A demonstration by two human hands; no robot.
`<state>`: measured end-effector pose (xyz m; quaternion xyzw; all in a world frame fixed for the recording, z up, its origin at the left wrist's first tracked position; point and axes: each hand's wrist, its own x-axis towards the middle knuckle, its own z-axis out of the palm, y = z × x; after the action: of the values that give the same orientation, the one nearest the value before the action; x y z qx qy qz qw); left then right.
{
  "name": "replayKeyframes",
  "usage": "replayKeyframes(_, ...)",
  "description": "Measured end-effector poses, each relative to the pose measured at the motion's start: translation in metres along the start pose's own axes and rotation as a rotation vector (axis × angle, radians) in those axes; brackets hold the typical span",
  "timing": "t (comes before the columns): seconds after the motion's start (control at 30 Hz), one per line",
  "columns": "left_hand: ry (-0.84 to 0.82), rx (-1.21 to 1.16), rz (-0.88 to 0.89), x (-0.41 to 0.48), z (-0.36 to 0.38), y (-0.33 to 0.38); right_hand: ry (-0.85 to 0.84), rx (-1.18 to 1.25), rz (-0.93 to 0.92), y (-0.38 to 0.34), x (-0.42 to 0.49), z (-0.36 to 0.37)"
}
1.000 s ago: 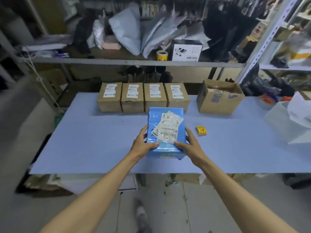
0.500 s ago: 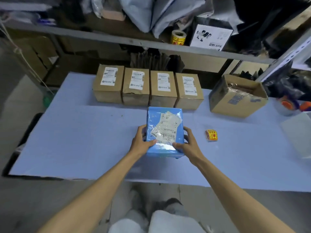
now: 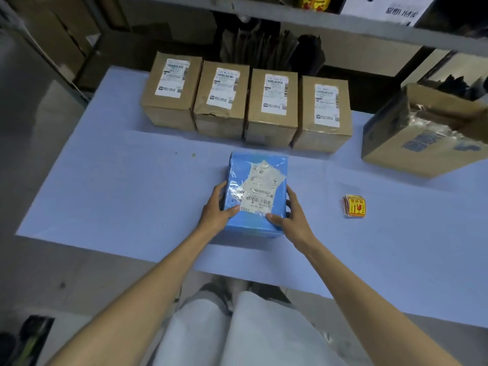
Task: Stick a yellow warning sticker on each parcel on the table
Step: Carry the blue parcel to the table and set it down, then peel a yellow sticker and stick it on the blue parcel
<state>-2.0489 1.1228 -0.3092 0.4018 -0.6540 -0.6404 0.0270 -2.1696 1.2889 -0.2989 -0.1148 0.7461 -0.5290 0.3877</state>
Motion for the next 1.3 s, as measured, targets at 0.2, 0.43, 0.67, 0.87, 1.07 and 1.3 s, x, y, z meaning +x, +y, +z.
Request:
replayKeyframes(0.2, 0.010, -0.007, 0.012, 0.000, 0.005, -0.002, 0.003, 0.006, -0.021, 0.001, 0.001, -0.001)
replayKeyframes(0.43, -0.046, 0.022, 0.037, 0.005, 0.000, -0.002, 0.047, -0.010, -0.028, 0.000, 0.004, -0.002)
replayKeyframes(0.67, -0.052, 0.022, 0.042, 0.006, -0.002, 0.008, 0.062, -0.012, -0.010, -0.001, 0.008, -0.003)
replayKeyframes(0.87, -0.034, 0.039, 0.028, 0.011, 0.001, 0.018, -0.047, -0.081, 0.048, -0.004, 0.018, -0.020)
replayKeyframes(1.07, -0.043, 0.105, 0.002, 0.012, 0.002, 0.025, 0.399, -0.313, 0.004, -0.004, 0.025, -0.070)
replayKeyframes(1.3, -0.012, 0.171, -0.006, 0.010, 0.007, 0.031, 0.607, -0.811, 0.304, 0.021, 0.034, -0.137)
